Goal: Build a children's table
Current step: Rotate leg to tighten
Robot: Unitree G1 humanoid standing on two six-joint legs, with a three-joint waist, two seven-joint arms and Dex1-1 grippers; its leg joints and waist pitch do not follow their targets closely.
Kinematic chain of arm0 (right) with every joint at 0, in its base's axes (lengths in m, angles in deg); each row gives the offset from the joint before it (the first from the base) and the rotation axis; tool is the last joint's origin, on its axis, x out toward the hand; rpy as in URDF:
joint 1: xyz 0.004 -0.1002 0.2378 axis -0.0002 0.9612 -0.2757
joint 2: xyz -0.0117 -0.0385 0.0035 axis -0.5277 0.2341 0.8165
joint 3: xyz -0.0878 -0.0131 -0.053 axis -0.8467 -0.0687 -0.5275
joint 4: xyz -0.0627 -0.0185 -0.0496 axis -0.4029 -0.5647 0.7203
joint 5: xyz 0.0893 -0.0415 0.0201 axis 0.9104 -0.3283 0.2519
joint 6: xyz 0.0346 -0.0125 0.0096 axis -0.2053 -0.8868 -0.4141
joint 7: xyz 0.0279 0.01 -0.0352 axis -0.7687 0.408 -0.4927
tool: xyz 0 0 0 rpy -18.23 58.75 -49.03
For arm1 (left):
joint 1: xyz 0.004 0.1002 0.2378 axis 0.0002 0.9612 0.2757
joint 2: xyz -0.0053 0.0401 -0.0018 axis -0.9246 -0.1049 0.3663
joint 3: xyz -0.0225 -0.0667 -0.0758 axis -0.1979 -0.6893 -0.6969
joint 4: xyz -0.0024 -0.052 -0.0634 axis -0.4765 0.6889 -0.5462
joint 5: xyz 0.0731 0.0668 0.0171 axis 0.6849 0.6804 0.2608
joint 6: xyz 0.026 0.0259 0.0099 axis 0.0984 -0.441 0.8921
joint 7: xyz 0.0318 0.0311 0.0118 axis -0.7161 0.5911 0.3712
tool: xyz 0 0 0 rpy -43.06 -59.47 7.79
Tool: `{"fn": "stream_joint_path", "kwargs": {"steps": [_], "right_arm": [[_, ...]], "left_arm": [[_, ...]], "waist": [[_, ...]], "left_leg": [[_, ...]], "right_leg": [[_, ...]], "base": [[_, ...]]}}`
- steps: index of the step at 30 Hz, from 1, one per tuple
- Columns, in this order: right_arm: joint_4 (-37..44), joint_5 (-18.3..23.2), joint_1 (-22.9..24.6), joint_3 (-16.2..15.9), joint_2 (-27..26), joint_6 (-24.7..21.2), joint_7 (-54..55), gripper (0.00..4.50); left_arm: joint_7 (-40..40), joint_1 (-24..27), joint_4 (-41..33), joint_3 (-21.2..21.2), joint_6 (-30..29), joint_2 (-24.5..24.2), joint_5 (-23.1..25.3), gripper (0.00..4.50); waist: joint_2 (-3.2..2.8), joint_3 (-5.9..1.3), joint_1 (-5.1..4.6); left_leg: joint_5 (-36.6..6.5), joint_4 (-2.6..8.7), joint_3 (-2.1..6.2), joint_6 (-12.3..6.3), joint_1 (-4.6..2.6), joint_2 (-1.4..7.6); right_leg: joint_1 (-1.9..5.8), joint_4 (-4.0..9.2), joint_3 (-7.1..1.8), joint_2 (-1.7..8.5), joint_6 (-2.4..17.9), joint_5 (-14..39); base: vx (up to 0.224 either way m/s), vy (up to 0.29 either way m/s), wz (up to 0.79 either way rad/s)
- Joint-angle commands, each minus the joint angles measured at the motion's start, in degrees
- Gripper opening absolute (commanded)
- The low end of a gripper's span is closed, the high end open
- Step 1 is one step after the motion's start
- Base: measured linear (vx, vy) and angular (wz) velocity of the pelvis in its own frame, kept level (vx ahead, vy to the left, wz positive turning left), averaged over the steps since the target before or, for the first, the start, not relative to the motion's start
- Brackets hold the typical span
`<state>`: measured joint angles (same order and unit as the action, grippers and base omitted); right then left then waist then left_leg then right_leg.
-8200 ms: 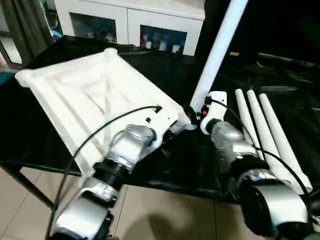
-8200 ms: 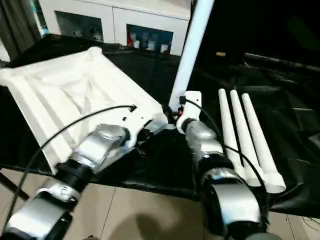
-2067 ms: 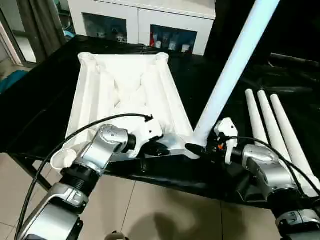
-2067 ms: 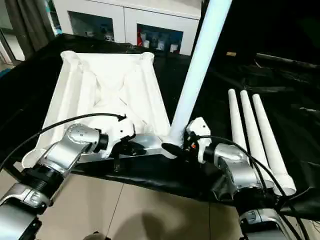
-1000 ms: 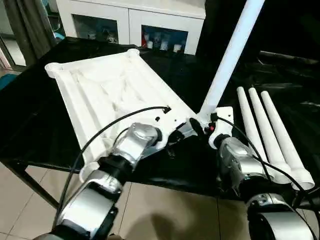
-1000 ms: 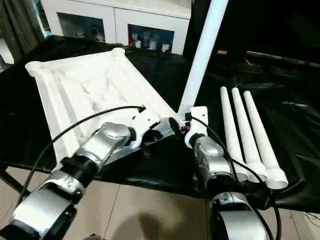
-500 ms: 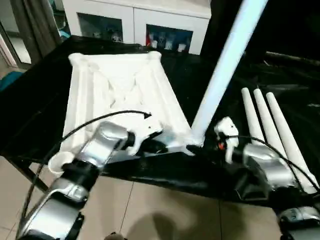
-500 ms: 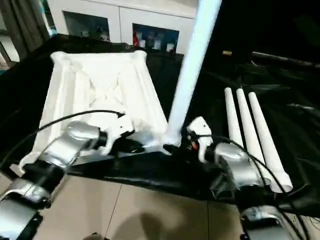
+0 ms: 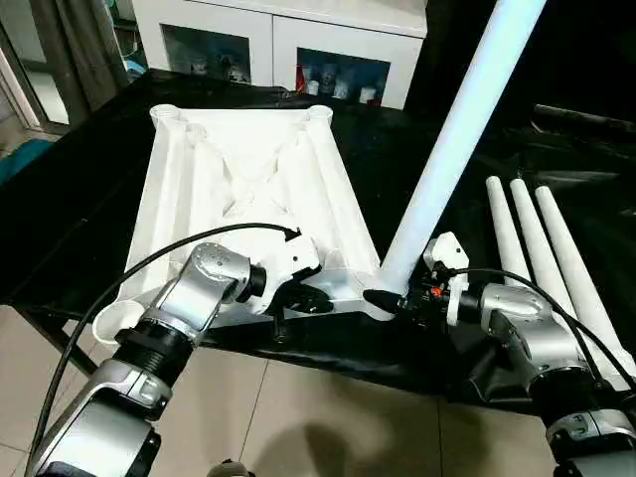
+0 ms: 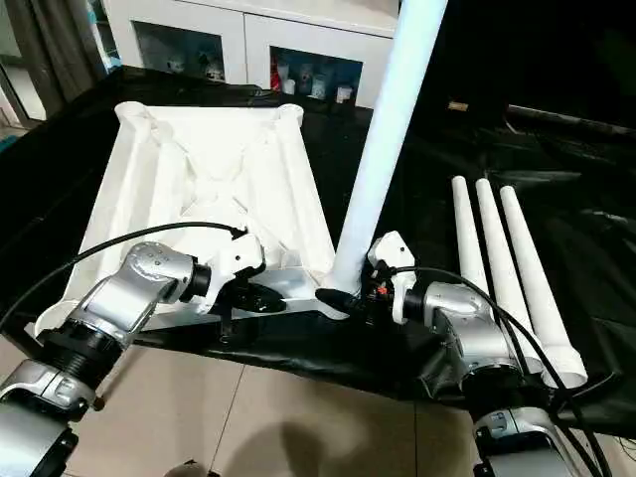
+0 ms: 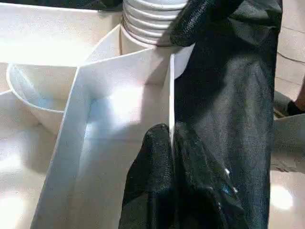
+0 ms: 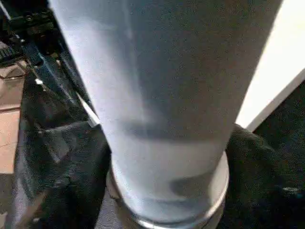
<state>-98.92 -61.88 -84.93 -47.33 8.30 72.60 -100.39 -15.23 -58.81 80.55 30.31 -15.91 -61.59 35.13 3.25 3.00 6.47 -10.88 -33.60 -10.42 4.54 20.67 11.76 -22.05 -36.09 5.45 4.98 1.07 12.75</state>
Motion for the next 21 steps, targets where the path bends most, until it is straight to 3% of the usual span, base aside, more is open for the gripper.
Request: {"fn": "stream_joint_path", "kwargs": {"steps": [1, 10, 13, 14, 15, 17, 18, 19, 20, 21], "right_arm": [[0.76, 0.10, 0.30, -0.04, 0.36, -0.48, -0.48, 3.02], [0.00, 0.11, 0.58, 0.80, -0.82, -1.30, 1.93, 2.72], [-3.24, -1.24, -0.12, 2.72, -2.91, -1.33, 10.87, 2.72], [-3.24, -1.24, -0.12, 2.72, -2.91, -1.33, 10.87, 2.72], [-4.73, -1.97, -0.46, 3.44, -3.77, -0.95, 15.00, 2.72], [-8.89, -2.42, -1.68, 6.69, -7.43, -0.97, 28.82, 2.72], [-10.47, -2.44, -2.25, 8.03, -9.07, -1.09, 34.60, 2.72], [-11.48, -2.32, -2.70, 8.85, -10.23, -1.27, 38.18, 2.72], [-12.45, -2.29, -3.28, 9.60, -11.34, -1.27, 41.94, 2.72], [-13.44, -1.41, -3.99, 10.74, -12.80, -1.47, 44.91, 2.72]], "left_arm": [[-1.43, 1.06, -0.90, 1.87, -0.71, 0.30, -0.05, 0.00], [0.20, 1.27, -0.99, 1.44, -1.59, 0.92, 0.09, 0.00], [6.68, 0.15, 1.80, -0.11, -2.74, 3.32, 1.17, 0.00], [6.68, 0.15, 1.80, -0.11, -2.74, 3.32, 1.17, 0.00], [9.87, -0.58, 3.29, -0.88, -3.33, 4.61, 1.62, 0.00], [19.20, -3.10, 7.90, -3.39, -5.50, 9.24, 2.02, 0.00], [22.86, -4.14, 9.66, -4.38, -6.29, 11.24, 2.03, 0.00], [25.16, -4.81, 10.73, -5.00, -6.62, 12.55, 1.98, 0.00], [27.53, -5.52, 11.75, -5.53, -6.66, 13.79, 2.01, 0.00], [29.65, -6.24, 12.68, -5.86, -6.57, 14.96, 2.14, 0.00]], "waist": [[0.14, -3.56, -0.06], [0.26, -3.56, -0.10], [0.15, -3.32, -0.25], [0.19, -3.21, -0.29], [0.36, -3.27, -0.26], [-0.25, -3.18, -0.47], [-0.01, -3.22, -0.67], [0.12, -3.35, -0.79], [-0.44, -3.35, -0.64], [-0.10, -3.35, -0.90]], "left_leg": [[-4.09, 3.58, 0.48, -4.55, -0.42, 2.21], [-4.31, 3.56, 0.47, -4.54, -0.40, 2.15], [-5.66, 3.77, 0.46, -3.43, -0.50, 2.18], [-7.45, 3.91, 0.48, -2.55, -0.59, 2.13], [-7.75, 3.95, 0.55, -1.94, -0.57, 2.18], [-8.17, 4.11, 0.57, -0.68, -0.83, 2.13], [-8.99, 4.21, 0.65, 0.50, -0.93, 2.09], [-9.17, 4.16, 0.65, 0.86, -0.85, 1.95], [-9.29, 4.19, 0.77, 0.99, -0.90, 2.01], [-9.34, 4.17, 0.66, 0.62, -0.72, 1.92]], "right_leg": [[2.95, 3.70, -3.49, 4.22, 14.46, 0.16], [2.94, 3.72, -3.48, 4.18, 14.30, 0.73], [2.72, 4.07, -3.51, 4.20, 13.83, 3.09], [2.72, 4.48, -3.51, 4.31, 13.24, 6.26], [2.82, 4.60, -3.54, 4.39, 12.35, 8.21], [2.43, 4.72, -3.60, 4.25, 12.07, 8.99], [2.43, 4.92, -3.60, 4.35, 11.69, 10.83], [2.49, 5.02, -3.58, 4.35, 11.21, 11.48], [2.48, 5.01, -3.60, 4.47, 11.15, 11.32], [2.50, 5.04, -3.64, 4.24, 10.78, 10.26]], "base": [[0.000, 0.000, 0.00], [0.000, 0.000, 0.00], [0.000, 0.000, 0.00], [0.000, 0.000, 0.00], [0.000, 0.000, 0.00], [0.000, 0.000, 0.00], [0.000, 0.000, 0.00], [0.000, 0.000, 0.00], [0.000, 0.000, 0.00], [0.000, 0.000, 0.00]]}}
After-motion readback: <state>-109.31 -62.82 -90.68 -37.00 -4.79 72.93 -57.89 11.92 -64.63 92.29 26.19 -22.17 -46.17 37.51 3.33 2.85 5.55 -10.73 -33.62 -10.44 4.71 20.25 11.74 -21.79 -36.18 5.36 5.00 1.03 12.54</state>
